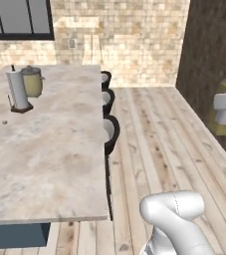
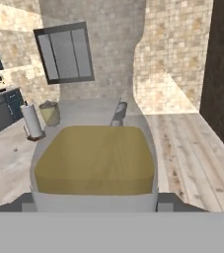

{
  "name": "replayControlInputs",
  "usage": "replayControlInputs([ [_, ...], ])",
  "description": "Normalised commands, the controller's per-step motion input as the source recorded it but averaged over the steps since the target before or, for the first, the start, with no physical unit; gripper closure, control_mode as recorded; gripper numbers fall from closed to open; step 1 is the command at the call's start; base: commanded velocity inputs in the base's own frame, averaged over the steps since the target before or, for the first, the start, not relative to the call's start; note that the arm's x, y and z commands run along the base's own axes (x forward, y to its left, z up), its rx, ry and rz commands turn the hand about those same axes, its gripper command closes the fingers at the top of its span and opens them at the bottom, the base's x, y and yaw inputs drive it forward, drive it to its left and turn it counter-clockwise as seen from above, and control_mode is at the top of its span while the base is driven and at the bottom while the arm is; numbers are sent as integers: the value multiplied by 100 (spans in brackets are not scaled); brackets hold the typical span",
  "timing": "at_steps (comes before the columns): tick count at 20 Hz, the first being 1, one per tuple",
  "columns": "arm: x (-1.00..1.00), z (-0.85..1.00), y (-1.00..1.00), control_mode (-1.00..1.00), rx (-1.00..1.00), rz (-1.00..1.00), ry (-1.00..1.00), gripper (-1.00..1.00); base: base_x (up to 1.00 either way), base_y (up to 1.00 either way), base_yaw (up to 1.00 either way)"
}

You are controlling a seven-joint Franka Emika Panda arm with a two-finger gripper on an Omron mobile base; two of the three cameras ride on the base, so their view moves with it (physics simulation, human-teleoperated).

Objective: Move the oil and vinegar bottle and shaker from the cabinet to the dining counter.

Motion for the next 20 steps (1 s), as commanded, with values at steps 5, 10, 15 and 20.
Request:
replayControlInputs([
  [5,0,0,0,100,0,0,0,100,57,-35,25],
  [10,0,0,0,100,0,0,0,100,54,-50,10],
  [15,0,0,0,100,0,0,0,100,42,-58,8],
  [20,0,0,0,100,0,0,0,100,30,-46,28],
])
